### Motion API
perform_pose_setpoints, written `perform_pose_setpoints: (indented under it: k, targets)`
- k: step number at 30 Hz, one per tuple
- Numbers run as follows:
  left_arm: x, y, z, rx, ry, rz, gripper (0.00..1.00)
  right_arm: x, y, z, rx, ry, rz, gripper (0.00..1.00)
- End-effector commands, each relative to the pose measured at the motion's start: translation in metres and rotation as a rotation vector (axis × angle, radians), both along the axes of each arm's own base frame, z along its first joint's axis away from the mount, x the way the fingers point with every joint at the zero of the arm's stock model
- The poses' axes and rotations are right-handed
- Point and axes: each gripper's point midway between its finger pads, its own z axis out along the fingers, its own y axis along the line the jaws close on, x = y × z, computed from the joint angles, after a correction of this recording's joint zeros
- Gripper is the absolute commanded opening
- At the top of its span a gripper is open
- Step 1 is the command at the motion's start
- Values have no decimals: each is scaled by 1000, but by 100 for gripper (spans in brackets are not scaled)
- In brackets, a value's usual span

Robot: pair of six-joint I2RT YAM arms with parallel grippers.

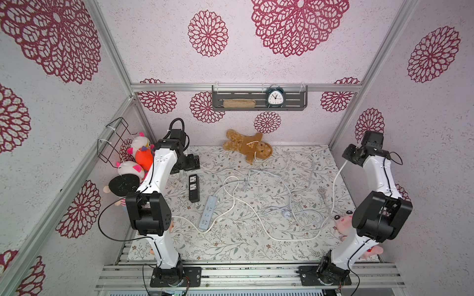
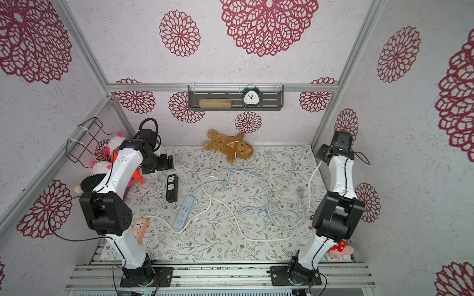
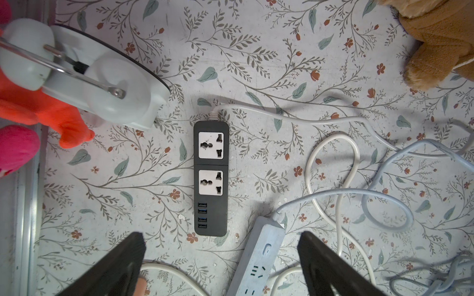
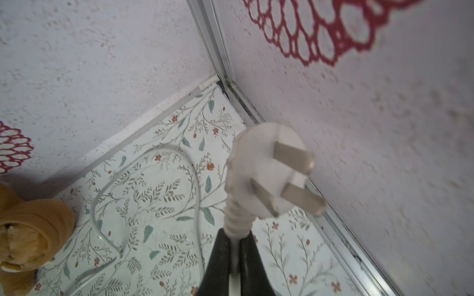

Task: Unwrap the cord wrapped around the power strip
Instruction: Adjust the power cord at the center of the board.

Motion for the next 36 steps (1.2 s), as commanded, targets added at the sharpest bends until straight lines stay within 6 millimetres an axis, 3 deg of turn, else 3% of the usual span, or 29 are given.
perform_pose_setpoints:
  k: [1,4,6,8,11,15,19,23,27,29,31,34,36]
  targets:
    - [0,-8,19,-26,-65,-7,97,42,3,-11,20,-47,92,0]
    - [-3,-13,17,-26,-62,-20,97,63,6,-40,77,29,129,0]
    - [-6,-15,15,-14,-56,-21,97,62,11,-54,72,97,134,0]
    - [-9,-15,14,-13,-52,-18,97,54,20,-53,19,122,144,0]
    - [-12,-16,12,-16,-54,-15,97,23,26,-39,-11,127,109,0]
    - [-11,-24,20,-12,-79,-43,97,-42,11,-25,-76,206,-10,0]
    - [-4,-34,29,-15,-104,-78,97,-104,-18,-49,-87,341,-121,0]
    - [0,-41,32,-33,-120,-106,97,-143,-39,-91,-59,446,-185,0]
    - [-1,-42,30,-32,-122,-119,97,-148,-44,-132,-44,537,-191,3]
    - [-4,-43,28,-37,-117,-121,97,-147,-47,-144,-47,566,-188,7]
    - [-7,-44,24,-43,-113,-125,97,-143,-42,-144,-29,552,-162,19]
    - [-8,-44,17,-46,-113,-124,98,-133,-29,-129,-27,502,-104,43]
    - [-9,-45,13,-57,-99,-119,97,-126,-19,-116,-44,480,-66,49]
